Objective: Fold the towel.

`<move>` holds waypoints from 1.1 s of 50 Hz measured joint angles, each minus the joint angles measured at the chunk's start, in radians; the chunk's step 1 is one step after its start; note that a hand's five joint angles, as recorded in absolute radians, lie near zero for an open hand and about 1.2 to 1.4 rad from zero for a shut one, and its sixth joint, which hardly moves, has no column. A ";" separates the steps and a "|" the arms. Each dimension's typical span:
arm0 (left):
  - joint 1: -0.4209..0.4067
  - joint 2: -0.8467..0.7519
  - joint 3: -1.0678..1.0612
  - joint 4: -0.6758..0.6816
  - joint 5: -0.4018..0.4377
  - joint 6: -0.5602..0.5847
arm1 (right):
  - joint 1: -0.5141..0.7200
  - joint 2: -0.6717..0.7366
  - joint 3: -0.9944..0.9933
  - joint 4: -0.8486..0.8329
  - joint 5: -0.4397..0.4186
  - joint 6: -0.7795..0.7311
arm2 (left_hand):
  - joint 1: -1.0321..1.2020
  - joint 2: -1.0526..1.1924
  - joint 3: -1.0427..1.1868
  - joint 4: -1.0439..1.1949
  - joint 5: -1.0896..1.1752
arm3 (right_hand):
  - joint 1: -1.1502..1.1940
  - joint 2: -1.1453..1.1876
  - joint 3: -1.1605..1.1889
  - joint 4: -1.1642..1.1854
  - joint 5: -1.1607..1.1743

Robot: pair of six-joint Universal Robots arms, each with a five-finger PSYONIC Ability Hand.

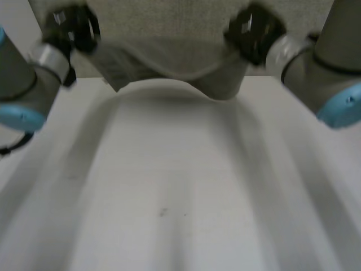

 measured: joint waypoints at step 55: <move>0.129 0.198 -0.647 0.108 0.076 0.193 | -0.135 -0.006 0.825 -0.449 0.051 0.741 | 0.000 0.000 0.000 0.000 0.000 | -0.817 -0.806 -0.828 -0.831 -0.869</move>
